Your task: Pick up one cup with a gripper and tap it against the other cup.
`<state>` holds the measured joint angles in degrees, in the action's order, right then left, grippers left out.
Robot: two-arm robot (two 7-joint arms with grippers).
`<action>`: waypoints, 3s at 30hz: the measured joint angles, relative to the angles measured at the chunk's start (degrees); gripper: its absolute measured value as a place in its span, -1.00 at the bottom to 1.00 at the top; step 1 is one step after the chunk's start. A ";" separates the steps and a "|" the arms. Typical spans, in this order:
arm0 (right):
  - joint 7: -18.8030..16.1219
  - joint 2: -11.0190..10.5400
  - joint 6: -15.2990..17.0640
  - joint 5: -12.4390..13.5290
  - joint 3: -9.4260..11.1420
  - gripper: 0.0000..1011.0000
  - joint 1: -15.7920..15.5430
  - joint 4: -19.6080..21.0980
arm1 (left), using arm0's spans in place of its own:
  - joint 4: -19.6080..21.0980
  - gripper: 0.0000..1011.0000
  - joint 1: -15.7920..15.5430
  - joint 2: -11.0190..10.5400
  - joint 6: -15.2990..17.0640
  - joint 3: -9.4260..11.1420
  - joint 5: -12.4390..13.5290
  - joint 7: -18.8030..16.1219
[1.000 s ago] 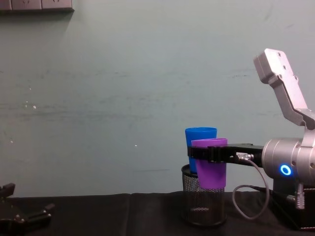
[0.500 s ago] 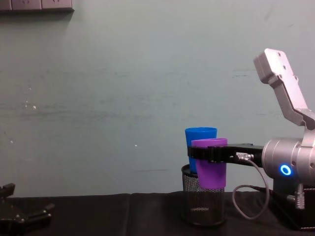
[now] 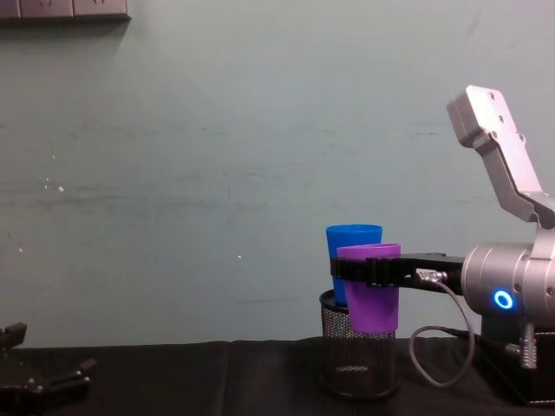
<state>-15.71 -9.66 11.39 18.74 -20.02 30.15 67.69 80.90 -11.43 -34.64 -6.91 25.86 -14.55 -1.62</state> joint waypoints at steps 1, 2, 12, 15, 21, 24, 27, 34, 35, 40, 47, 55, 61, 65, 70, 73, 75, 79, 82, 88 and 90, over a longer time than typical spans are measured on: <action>0.00 0.00 0.00 0.00 0.00 0.46 0.00 0.00 | 0.00 0.98 0.00 0.00 0.00 0.00 0.00 0.00; 0.00 0.00 0.00 0.00 0.00 0.46 0.00 0.00 | 0.00 0.98 0.00 0.00 0.00 0.00 0.00 0.00; 0.01 0.00 0.00 0.00 0.00 0.46 0.00 0.00 | 0.00 0.98 0.00 0.00 0.00 0.00 0.00 0.00; 0.01 0.00 0.00 0.00 0.00 0.46 0.00 0.00 | 0.00 0.98 0.00 0.00 0.00 0.00 0.00 0.00; 0.01 0.00 0.00 0.00 0.00 0.46 0.00 0.00 | 0.00 0.98 0.00 0.00 0.00 0.00 0.00 0.00; 0.01 0.00 0.00 0.00 0.00 0.46 0.00 0.00 | 0.00 0.98 0.00 0.00 0.00 0.00 0.00 0.00; 0.00 0.00 0.00 0.00 0.00 0.46 0.00 0.00 | 0.00 0.98 0.00 0.00 0.00 0.00 0.00 0.00; 0.00 0.00 0.00 0.00 0.00 0.46 0.00 0.00 | 0.00 0.98 0.00 0.00 0.00 0.00 0.00 0.00; 0.00 0.00 0.00 0.00 0.00 0.46 0.00 0.00 | 0.00 0.98 0.00 0.00 0.00 0.00 0.00 0.00; 0.00 0.00 0.00 0.00 0.00 0.46 0.00 0.00 | 0.00 0.98 0.00 0.00 0.00 0.00 0.00 0.00; 0.00 0.00 0.00 0.00 0.00 0.46 0.00 0.00 | 0.00 0.98 0.00 0.00 0.00 0.00 0.00 0.00; 0.00 0.00 0.00 0.00 0.00 0.46 0.00 0.00 | 0.00 0.98 0.00 0.00 0.00 0.00 0.00 0.00; 0.00 0.00 0.00 0.00 0.00 0.46 0.00 0.00 | 0.00 0.98 0.00 0.00 0.00 0.00 0.00 0.00; 0.00 0.00 0.00 0.00 0.00 0.46 0.00 0.00 | 0.00 0.98 0.00 0.00 0.00 0.00 0.00 0.00; 0.00 0.00 0.00 0.00 0.00 0.46 0.00 0.00 | 0.00 0.98 0.00 0.00 0.00 0.00 0.00 0.00; 0.00 0.00 0.00 0.00 0.00 0.46 0.00 0.00 | 0.00 0.98 0.00 0.00 0.00 0.00 0.00 0.00; 0.00 0.00 0.00 0.00 0.00 0.46 0.00 0.00 | 0.00 0.98 0.00 0.00 0.00 0.00 0.00 0.00; 0.01 0.00 0.00 0.00 0.00 0.46 0.00 0.00 | 0.00 0.98 0.00 0.00 0.00 0.00 0.00 0.00; 0.01 0.00 0.00 0.00 0.00 0.46 0.00 0.00 | 0.00 0.98 0.00 0.00 0.00 0.00 0.00 0.00; 0.01 0.00 0.00 0.00 0.00 0.46 0.00 0.00 | 0.00 0.98 0.00 0.00 0.00 0.00 0.00 0.00; 0.01 0.00 0.00 0.00 0.00 0.46 0.00 0.00 | 0.00 0.98 0.00 0.00 0.00 0.00 0.00 0.00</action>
<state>-15.70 -9.66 11.39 18.74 -20.02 30.15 67.70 80.90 -11.43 -34.65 -6.91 25.86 -14.55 -1.62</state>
